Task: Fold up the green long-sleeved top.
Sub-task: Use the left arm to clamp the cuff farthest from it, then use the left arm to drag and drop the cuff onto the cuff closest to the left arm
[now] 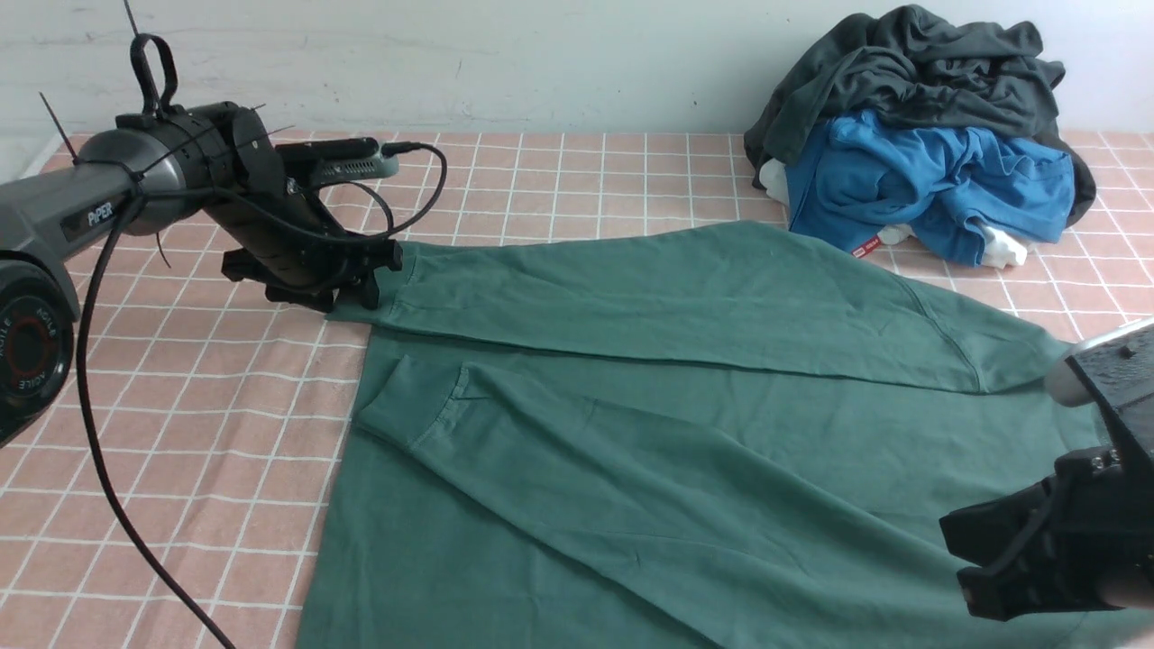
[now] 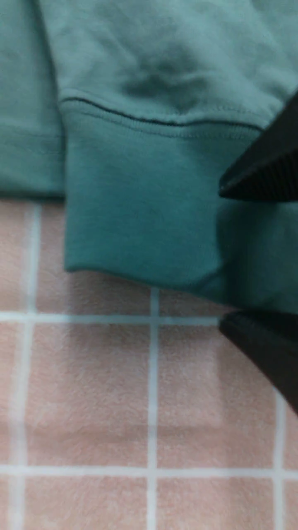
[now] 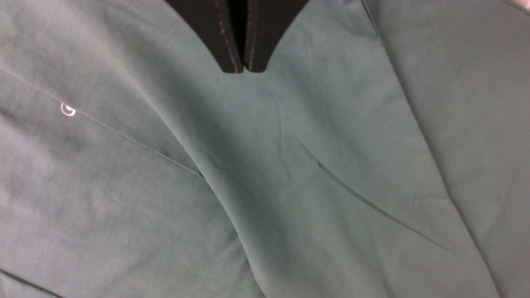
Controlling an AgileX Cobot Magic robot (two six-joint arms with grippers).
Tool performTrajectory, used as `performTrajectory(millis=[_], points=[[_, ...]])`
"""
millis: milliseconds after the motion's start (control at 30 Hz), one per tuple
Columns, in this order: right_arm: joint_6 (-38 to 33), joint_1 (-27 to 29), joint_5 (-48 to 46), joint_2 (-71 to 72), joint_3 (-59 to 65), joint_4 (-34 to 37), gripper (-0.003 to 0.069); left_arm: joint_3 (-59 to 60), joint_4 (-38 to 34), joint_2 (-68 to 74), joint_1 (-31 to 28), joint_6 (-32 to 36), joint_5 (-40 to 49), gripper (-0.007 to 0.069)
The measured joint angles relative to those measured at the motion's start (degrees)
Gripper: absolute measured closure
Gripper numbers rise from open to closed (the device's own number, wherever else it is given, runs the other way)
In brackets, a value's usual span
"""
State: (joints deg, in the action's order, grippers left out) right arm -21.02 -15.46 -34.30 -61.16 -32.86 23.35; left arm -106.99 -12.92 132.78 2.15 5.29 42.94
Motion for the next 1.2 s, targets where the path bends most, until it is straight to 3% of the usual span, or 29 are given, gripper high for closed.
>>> performTrajectory(millis=[133, 233, 367, 467, 633, 767, 833, 967, 1133, 1200], points=[[0.0, 0.0, 0.0, 0.0, 0.0, 0.0, 0.0669, 0.0, 0.4, -0.3, -0.1, -0.3, 2.4, 0.0515], [0.0, 0.0, 0.0, 0.0, 0.0, 0.0, 0.0669, 0.1, 0.3, -3.2, 0.2, -0.1, 6.4, 0.0595], [0.0, 0.0, 0.0, 0.0, 0.0, 0.0, 0.0669, 0.1, 0.3, -9.0, 0.8, 2.6, 13.4, 0.0599], [0.0, 0.0, 0.0, 0.0, 0.0, 0.0, 0.0669, 0.4, 0.2, -16.3, 2.4, 5.2, 24.0, 0.0601], [0.0, 0.0, -0.4, 0.0, 0.0, 0.0, 0.0669, 9.4, 0.2, -23.4, 4.5, 6.5, 26.2, 0.0601], [0.0, 0.0, -1.1, 0.0, 0.0, 0.0, 0.0669, 22.9, 0.3, -27.9, 6.3, 6.9, 26.1, 0.0601], [0.0, 0.0, -1.1, 0.0, 0.0, 0.0, 0.0669, 32.2, 1.2, -28.4, 7.2, 7.2, 22.0, 0.0601], [0.0, 0.0, -1.5, 0.0, 0.0, 0.7, 0.0669, 37.8, 5.2, -28.3, 7.3, 6.4, 12.2, 0.0581], [0.0, 0.0, -1.5, 0.0, 0.0, 1.5, 0.0669, 37.6, 6.3, -28.4, 7.3, 5.5, 7.9, 0.0498], [0.0, 0.0, -1.6, 0.0, 0.0, 1.5, 0.0669, 37.3, 6.3, -29.5, 7.3, 5.2, 7.7, 0.0412]])
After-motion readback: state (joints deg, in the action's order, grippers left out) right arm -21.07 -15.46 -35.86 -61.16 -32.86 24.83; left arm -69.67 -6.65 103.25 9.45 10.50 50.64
